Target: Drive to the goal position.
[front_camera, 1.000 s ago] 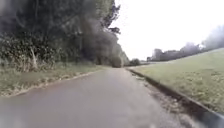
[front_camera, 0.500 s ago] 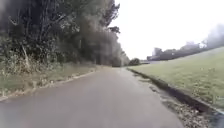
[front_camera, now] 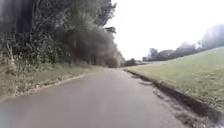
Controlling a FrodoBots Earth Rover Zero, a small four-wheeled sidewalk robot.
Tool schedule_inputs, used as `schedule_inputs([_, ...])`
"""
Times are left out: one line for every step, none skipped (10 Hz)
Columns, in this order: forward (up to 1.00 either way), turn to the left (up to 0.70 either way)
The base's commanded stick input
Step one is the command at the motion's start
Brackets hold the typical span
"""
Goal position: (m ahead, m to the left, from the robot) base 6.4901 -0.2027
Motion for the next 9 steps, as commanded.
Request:
schedule_inputs([0.85, -0.16])
schedule_inputs([0.85, -0.21])
schedule_inputs([0.85, -0.21])
schedule_inputs([0.85, -0.13])
schedule_inputs([0.85, -0.05])
schedule_inputs([0.85, -0.10])
schedule_inputs([0.85, -0.19])
schedule_inputs([0.85, -0.17])
schedule_inputs([0.85, -0.05])
